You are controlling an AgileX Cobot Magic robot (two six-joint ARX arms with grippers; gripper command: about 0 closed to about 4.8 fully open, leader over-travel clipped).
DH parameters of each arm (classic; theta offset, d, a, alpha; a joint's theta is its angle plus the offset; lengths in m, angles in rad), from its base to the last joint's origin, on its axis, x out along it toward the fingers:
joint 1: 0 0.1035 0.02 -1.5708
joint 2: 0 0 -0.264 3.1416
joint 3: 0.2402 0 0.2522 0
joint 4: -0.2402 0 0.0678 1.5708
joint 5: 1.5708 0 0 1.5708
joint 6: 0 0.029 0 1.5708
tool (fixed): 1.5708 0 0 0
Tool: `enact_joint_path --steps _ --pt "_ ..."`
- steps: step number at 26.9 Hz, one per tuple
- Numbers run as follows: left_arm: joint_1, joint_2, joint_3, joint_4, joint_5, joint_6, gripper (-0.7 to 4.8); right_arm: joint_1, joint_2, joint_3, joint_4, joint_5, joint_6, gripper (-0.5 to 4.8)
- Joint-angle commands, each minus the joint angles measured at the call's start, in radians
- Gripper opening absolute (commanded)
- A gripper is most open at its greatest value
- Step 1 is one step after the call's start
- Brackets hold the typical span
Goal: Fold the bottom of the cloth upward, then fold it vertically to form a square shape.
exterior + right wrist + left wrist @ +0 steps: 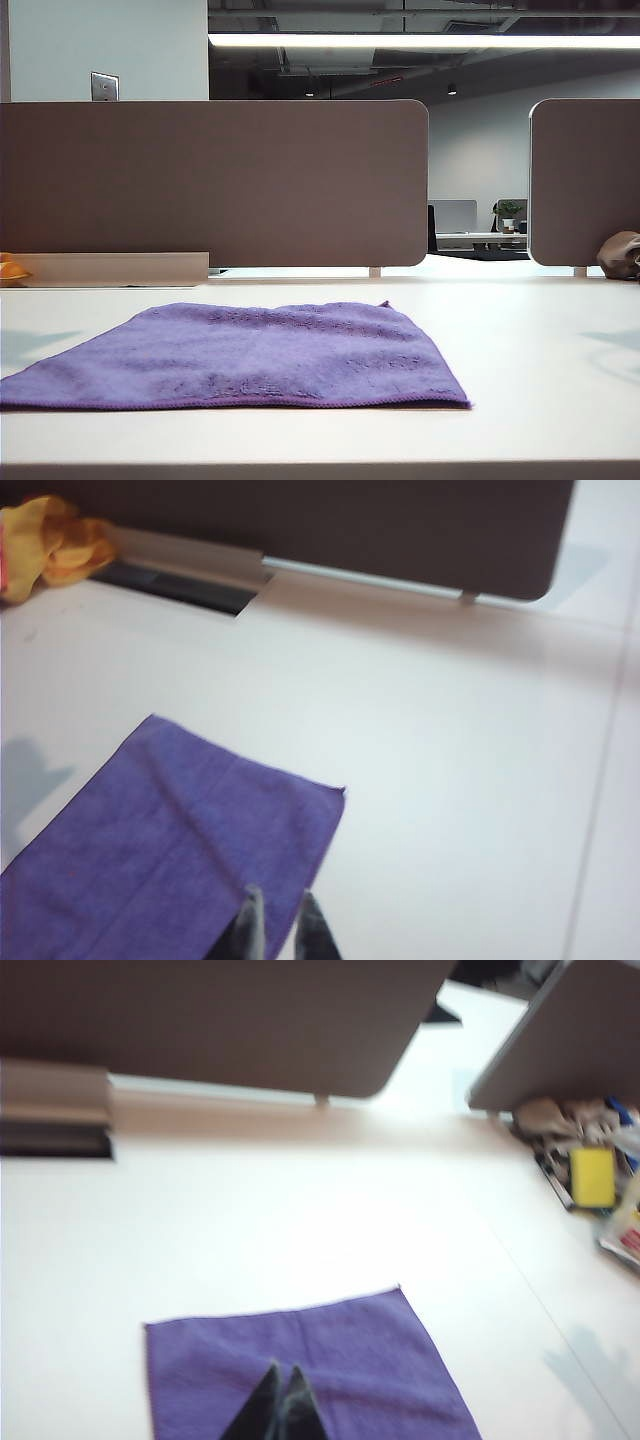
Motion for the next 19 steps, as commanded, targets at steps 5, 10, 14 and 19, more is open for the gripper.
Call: enact_joint_path --steps 5,10,14,19 --pt "-0.005 0.226 0.032 0.049 0.044 -0.015 -0.03 0.085 0.209 0.016 0.072 -0.001 0.071 0.52" --pt "-0.007 0.322 0.031 0.027 0.029 -0.128 -0.03 0.160 0.359 0.016 0.074 -0.002 0.120 0.53" --pt "-0.025 0.335 0.031 0.015 0.028 -0.135 -0.03 0.172 0.413 0.016 0.076 -0.006 0.142 0.53" --pt "-0.042 0.352 0.031 0.011 -0.028 -0.146 -0.03 0.171 0.478 0.016 0.106 -0.042 0.195 0.53"
